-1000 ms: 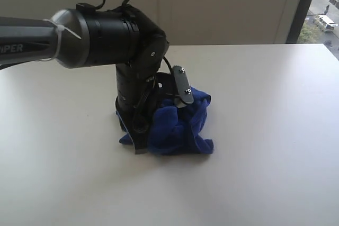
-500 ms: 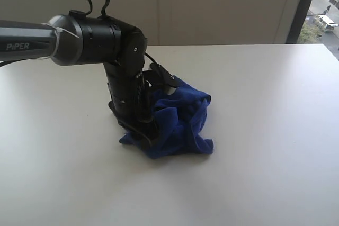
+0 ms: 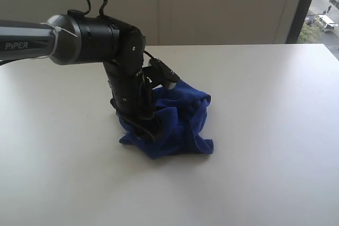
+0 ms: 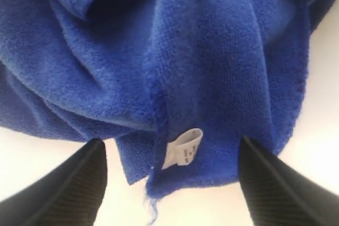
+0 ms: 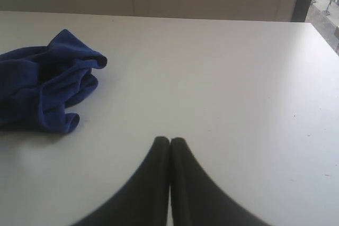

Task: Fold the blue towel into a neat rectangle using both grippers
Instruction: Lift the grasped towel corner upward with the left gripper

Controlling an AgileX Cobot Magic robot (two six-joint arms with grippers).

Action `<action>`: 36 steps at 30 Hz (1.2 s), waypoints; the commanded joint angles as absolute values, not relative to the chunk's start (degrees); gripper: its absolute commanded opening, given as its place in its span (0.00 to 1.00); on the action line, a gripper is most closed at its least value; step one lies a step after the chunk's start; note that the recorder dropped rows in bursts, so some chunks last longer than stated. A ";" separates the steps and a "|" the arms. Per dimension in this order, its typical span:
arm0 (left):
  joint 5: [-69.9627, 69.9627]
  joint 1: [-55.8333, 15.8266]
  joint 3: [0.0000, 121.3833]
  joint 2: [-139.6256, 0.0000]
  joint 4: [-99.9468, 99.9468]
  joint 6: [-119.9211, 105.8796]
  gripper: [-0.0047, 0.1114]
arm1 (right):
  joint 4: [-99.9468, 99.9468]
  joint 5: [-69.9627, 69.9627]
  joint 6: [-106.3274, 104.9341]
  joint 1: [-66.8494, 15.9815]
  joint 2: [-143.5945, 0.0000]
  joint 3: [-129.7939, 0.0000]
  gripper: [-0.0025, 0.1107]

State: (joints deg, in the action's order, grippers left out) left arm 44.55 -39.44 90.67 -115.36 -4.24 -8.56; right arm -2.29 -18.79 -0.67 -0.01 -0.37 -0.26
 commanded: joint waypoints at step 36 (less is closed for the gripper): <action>63.09 -30.93 105.56 -106.41 2.64 -25.22 0.04 | -1.89 -17.95 -1.33 -0.17 0.00 0.00 0.02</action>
State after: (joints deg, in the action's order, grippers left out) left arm 59.30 -31.12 101.81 -112.34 8.49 -27.05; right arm -2.29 -18.79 -0.67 -0.01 -0.37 -0.26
